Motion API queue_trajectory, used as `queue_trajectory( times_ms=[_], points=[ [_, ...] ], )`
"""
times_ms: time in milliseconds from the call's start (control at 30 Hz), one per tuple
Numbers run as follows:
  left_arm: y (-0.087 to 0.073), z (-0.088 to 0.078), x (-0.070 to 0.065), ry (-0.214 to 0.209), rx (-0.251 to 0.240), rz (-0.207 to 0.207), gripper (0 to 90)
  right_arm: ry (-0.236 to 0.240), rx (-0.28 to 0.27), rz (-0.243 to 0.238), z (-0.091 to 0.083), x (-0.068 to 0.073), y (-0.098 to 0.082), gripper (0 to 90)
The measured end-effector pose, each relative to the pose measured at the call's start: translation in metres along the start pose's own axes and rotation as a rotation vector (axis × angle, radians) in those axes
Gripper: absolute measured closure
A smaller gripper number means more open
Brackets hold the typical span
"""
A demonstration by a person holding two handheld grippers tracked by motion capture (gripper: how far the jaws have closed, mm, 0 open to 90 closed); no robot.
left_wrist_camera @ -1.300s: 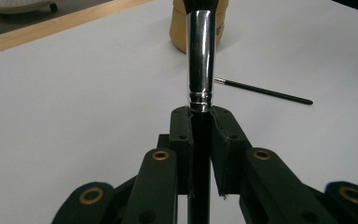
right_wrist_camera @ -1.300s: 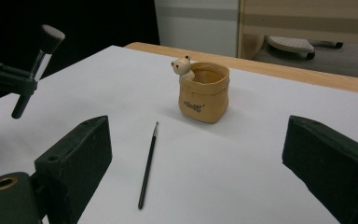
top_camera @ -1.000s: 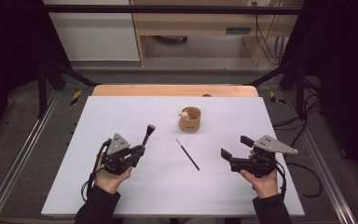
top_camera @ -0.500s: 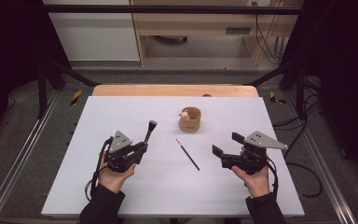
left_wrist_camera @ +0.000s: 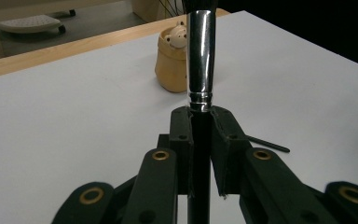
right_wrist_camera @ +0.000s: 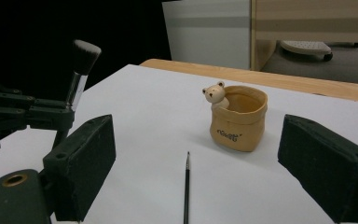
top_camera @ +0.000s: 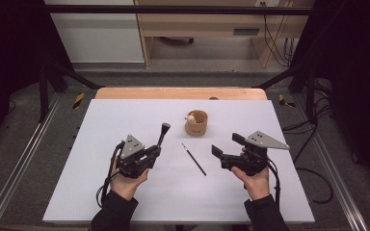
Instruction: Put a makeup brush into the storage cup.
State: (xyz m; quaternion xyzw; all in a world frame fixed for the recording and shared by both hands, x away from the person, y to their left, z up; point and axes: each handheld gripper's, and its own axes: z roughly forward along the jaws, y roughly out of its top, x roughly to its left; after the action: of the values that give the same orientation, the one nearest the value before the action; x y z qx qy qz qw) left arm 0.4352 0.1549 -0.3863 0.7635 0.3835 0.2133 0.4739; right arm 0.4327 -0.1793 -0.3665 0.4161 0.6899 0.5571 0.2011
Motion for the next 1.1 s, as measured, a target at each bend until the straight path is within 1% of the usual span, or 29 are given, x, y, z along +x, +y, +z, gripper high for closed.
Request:
queue_trajectory(
  times_ms=[167, 200, 333, 400, 533, 1100],
  points=[
    [0.001, 0.002, -0.005, 0.008, -0.01, 0.0, 79.4, 0.009, 0.003, 0.002, 0.006, 0.005, 0.001, 11.5],
    [0.001, 0.003, -0.006, 0.008, -0.005, 0.002, 79.4, 0.01, 0.002, 0.002, 0.006, 0.006, 0.002, 11.5],
    [0.0, 0.006, -0.01, 0.008, -0.006, -0.006, 79.4, 0.016, 0.003, 0.007, 0.01, 0.01, 0.003, 11.6],
    [0.0, 0.007, -0.011, 0.005, -0.011, -0.013, 79.4, 0.021, 0.002, 0.005, 0.012, 0.011, 0.004, 11.6],
    [-0.001, 0.008, -0.014, 0.001, -0.013, -0.013, 79.4, 0.029, 0.003, 0.009, 0.017, 0.015, 0.003, 11.7],
    [-0.01, 0.019, -0.025, -0.021, -0.026, -0.044, 79.4, 0.064, 0.005, 0.049, 0.037, 0.026, -0.002, 12.3]
  ],
)
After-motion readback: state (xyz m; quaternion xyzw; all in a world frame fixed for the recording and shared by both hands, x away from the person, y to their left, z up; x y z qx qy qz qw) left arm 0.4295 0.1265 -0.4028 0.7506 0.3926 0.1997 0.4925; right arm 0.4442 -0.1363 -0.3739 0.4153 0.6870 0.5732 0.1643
